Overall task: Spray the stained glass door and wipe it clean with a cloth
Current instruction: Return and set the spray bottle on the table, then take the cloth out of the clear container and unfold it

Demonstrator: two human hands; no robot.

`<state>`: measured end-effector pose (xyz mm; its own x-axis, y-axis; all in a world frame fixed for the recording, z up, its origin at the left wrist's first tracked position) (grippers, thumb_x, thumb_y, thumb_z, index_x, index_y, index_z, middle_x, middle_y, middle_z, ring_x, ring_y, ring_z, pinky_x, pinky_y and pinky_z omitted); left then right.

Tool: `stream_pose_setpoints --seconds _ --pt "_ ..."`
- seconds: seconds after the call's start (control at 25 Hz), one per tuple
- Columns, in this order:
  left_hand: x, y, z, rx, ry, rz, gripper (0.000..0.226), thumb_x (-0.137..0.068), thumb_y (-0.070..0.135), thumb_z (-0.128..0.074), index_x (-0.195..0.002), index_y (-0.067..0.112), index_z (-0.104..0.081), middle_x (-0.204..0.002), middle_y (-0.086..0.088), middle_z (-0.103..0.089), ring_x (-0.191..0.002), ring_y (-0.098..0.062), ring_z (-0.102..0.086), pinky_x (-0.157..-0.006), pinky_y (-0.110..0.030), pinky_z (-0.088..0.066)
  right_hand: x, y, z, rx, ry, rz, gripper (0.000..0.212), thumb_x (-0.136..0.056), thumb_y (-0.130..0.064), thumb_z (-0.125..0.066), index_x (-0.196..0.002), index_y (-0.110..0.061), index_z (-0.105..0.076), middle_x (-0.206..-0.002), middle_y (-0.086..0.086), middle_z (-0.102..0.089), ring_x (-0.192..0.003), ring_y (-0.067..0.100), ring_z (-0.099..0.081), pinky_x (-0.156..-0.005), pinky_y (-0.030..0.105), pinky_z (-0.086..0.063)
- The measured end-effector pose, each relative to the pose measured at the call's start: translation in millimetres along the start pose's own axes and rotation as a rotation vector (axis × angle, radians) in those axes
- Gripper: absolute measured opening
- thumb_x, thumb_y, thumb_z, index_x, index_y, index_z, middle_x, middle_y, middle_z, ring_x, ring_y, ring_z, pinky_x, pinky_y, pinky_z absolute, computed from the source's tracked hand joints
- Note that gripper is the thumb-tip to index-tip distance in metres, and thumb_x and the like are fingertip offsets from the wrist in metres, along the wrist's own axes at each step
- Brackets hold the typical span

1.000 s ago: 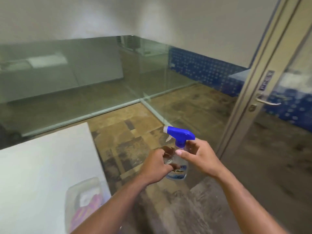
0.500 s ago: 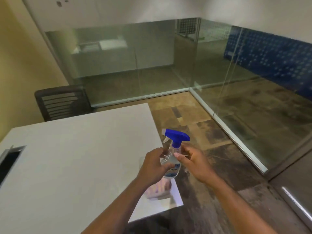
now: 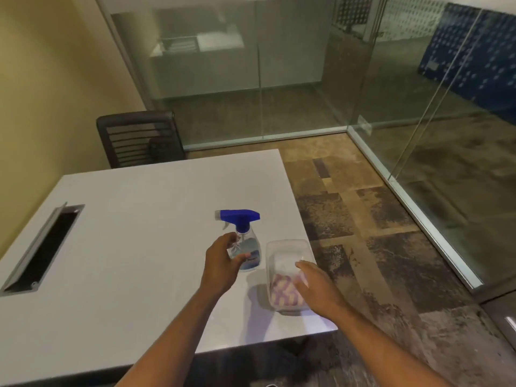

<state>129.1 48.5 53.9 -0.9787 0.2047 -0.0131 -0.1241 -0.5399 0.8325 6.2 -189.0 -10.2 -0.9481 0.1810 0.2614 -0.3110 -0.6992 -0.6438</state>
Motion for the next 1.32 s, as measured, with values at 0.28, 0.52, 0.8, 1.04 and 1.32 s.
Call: stream_pose_setpoints --seconds 0.28,0.52,0.8,1.04,1.32 --pt "-3 -75 -2 -0.017 -0.008 0.145 0.044 -0.087 0.014 -0.086 -0.126 0.013 -0.068 -0.121 -0.002 -0.074 -0.113 -0.024 -0.069 -0.096 -0.030 -0.051 -7 18 -46 0.292 -0.088 0.003 0.058 -0.110 -0.022 -0.049 -0.164 -0.015 -0.030 -0.173 0.003 -0.028 -0.160 0.021 -0.027 -0.127 0.034 -0.027" --pt "1 -106 -11 0.027 -0.011 0.221 0.039 -0.088 0.014 -0.087 -0.121 0.012 -0.067 -0.117 -0.004 -0.074 -0.111 -0.024 -0.069 -0.100 -0.039 -0.056 -6 24 -55 0.363 -0.098 0.026 0.057 -0.107 -0.015 -0.050 -0.162 -0.014 -0.034 -0.168 0.005 -0.037 -0.152 0.026 -0.041 -0.124 0.035 -0.034" --pt "1 -115 -20 0.041 -0.052 0.216 0.030 -0.088 0.010 -0.086 -0.108 0.015 -0.064 -0.106 -0.006 -0.073 -0.103 -0.029 -0.068 -0.089 -0.035 -0.053 -12 34 -52 0.471 -0.152 0.027 0.051 -0.104 -0.021 -0.062 -0.153 -0.017 -0.047 -0.152 0.004 -0.056 -0.138 0.025 -0.054 -0.116 0.035 -0.043" --pt "1 -116 -26 0.060 -0.079 0.217 0.034 -0.089 0.010 -0.085 -0.115 0.013 -0.063 -0.111 -0.007 -0.073 -0.106 -0.029 -0.069 -0.090 -0.035 -0.053 -19 36 -45 0.532 -0.194 0.031 0.041 -0.104 -0.016 -0.061 -0.144 -0.017 -0.055 -0.145 0.005 -0.060 -0.131 0.027 -0.059 -0.111 0.037 -0.050" --pt "23 -112 -30 0.090 -0.065 0.257 0.069 -0.095 0.026 -0.082 -0.152 0.013 -0.046 -0.155 -0.010 -0.057 -0.138 -0.029 -0.058 -0.121 -0.054 -0.049 -27 42 -44 0.422 -0.281 -0.022 0.059 -0.099 -0.017 -0.067 -0.155 -0.013 -0.047 -0.155 0.007 -0.049 -0.144 0.026 -0.047 -0.119 0.034 -0.042"
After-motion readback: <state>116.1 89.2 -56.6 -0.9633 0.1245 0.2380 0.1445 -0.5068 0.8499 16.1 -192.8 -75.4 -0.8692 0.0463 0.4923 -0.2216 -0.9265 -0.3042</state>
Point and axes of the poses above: each hand's wrist, its own x-axis away from the middle knuckle, its own z-axis out of the back of the hand, y = z × x, the point moved 9 cm from there along -x, towards the middle knuckle
